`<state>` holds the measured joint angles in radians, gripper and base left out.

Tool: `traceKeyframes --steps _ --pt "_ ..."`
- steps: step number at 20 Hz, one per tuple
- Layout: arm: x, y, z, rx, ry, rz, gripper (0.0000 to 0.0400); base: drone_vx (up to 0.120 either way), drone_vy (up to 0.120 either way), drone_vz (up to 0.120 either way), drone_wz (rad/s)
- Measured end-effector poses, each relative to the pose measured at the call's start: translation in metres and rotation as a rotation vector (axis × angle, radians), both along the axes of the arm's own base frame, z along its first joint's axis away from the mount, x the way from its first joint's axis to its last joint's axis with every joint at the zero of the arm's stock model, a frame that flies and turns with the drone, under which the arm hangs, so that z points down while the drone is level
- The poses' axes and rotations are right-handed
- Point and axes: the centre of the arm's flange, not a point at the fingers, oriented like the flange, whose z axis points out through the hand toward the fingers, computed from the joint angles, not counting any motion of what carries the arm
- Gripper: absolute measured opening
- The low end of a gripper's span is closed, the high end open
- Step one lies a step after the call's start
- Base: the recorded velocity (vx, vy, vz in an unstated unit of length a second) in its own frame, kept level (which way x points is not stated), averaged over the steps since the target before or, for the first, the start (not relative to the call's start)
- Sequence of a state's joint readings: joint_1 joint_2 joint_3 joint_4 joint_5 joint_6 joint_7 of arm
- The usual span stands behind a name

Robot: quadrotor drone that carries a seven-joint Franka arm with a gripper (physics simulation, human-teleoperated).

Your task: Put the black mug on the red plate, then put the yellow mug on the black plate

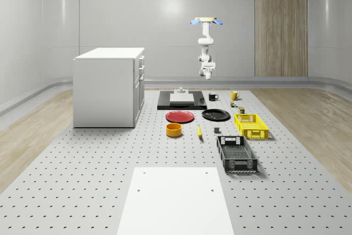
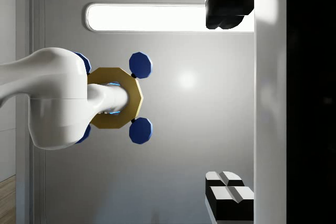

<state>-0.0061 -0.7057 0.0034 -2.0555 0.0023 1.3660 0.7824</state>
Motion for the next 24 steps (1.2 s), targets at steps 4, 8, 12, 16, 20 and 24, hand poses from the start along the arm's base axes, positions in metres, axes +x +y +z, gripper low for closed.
traceKeyframes --steps 4,8,12,16,20,24 --pt "0.0 0.0 0.0032 0.0 -0.003 0.0 0.04 0.0 0.0 0.0 0.0" --pt "-0.0001 0.0 0.0044 0.0 -0.006 0.0 0.04 0.0 0.0 0.0 0.0" --pt "-0.0004 0.0001 0.0049 -0.001 -0.009 0.0 0.04 0.08 0.0 0.0 0.0" --pt "-0.0007 0.0001 0.0051 -0.001 -0.012 0.0 0.04 0.12 0.0 0.0 0.0" --pt "-0.0009 0.0002 0.0052 -0.002 -0.015 0.0 0.04 0.12 0.0 0.0 0.0" --pt "-0.0012 0.0004 0.0052 -0.004 -0.018 0.0 0.04 0.12 0.0 0.0 0.0"
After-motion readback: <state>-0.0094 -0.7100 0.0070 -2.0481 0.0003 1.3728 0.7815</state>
